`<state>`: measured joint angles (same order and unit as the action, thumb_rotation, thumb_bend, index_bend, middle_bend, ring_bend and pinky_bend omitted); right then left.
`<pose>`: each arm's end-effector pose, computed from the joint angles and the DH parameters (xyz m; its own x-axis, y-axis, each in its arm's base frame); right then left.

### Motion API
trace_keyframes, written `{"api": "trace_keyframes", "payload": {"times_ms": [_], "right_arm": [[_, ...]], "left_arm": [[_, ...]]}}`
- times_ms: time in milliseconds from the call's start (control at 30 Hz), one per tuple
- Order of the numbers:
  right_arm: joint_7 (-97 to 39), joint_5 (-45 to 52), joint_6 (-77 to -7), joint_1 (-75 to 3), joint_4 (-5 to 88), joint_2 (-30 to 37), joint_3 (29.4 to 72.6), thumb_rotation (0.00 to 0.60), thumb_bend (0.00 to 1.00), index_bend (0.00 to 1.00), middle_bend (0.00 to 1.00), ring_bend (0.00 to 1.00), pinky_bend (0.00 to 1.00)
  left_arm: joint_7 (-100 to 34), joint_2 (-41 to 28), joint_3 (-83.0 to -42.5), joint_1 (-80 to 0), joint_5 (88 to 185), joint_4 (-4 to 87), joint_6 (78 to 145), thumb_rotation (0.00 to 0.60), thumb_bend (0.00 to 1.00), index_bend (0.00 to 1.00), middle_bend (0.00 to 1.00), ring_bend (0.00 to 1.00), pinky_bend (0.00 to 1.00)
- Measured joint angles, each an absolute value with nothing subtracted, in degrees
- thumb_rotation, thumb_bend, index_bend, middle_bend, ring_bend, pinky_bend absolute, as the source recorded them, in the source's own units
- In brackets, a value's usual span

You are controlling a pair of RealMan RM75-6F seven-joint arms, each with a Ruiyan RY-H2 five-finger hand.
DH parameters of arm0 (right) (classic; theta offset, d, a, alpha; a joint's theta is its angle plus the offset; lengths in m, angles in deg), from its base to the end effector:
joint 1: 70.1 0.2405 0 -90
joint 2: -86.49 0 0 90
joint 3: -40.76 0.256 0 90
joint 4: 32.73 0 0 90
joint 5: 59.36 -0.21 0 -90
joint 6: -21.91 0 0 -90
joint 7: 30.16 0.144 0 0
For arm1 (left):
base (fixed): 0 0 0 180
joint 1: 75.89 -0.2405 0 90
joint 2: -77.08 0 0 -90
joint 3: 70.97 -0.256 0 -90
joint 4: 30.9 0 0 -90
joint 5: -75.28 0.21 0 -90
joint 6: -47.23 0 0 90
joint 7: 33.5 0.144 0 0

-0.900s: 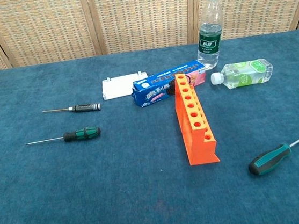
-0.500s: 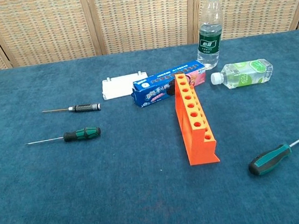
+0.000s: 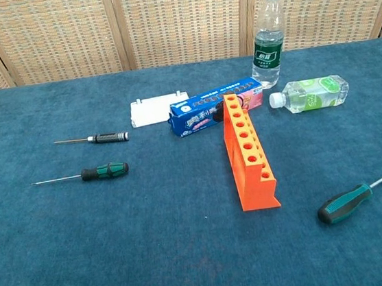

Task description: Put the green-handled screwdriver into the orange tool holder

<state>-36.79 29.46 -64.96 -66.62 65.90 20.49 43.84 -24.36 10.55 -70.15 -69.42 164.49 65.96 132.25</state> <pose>-0.2812 -0.1725 0.1427 0.3733 0.0198 0.9275 -0.9265 -0.0441 0.3738 -0.2811 0.1794 0.1317 0.4382 0.0244 0.8985 0.8953 -0.1011 -0.4339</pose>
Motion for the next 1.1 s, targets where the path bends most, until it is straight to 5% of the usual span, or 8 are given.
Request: {"api": "trace_keyframes", "payload": {"times_ms": [167,567,1100], "right_arm": [[-35.71,30.28,-65.12,-66.49,65.93,20.58,43.7,0.6,0.19,0.02,0.0,0.0,0.0],[-35.25,35.65,-63.63,-63.66,69.73,20.45,43.56,0.6,0.19,0.28,0.0,0.0,0.0],[-44.21,32.37,-48.95,-55.21,75.53,13.48,43.91,0.6,0.2,0.34,0.0,0.0,0.0]], "left_arm": [[-24.1,10.54,-70.1,-69.43,164.43,66.25,132.28,0.6,0.0,0.0,0.0,0.0,0.0],[-24.52,10.8,-69.86,-69.58,164.33,66.37,132.72,0.6,0.0,0.0,0.0,0.0,0.0],[-25.15,11.14,-69.7,-69.77,164.68,66.44,133.41,0.6,0.0,0.0,0.0,0.0,0.0]]}}
